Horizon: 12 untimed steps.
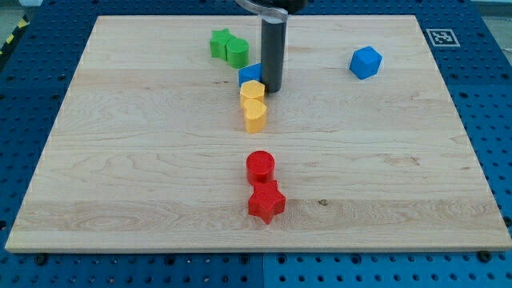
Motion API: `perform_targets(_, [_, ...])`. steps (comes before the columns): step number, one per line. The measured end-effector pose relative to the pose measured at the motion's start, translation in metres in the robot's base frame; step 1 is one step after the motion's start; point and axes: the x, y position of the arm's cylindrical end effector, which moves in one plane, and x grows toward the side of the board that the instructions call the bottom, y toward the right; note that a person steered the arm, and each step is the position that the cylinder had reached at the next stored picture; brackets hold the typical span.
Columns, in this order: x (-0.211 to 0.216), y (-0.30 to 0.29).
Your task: Push the blue cube to the top of the red circle
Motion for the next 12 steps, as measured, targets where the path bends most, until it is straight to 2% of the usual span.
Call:
perform_targets(1, [-0.002, -0.003])
perform_targets(3, [-0.008, 0.033])
perform_targets(4, [-0.043, 0.033])
perform_targets(5, [-0.096, 0.060])
perform_targets(6, [-0.119, 0.129])
perform_targets(7, [-0.109, 0.189])
perform_targets(10, [-0.030, 0.162])
perform_targets(12, [-0.024, 0.139])
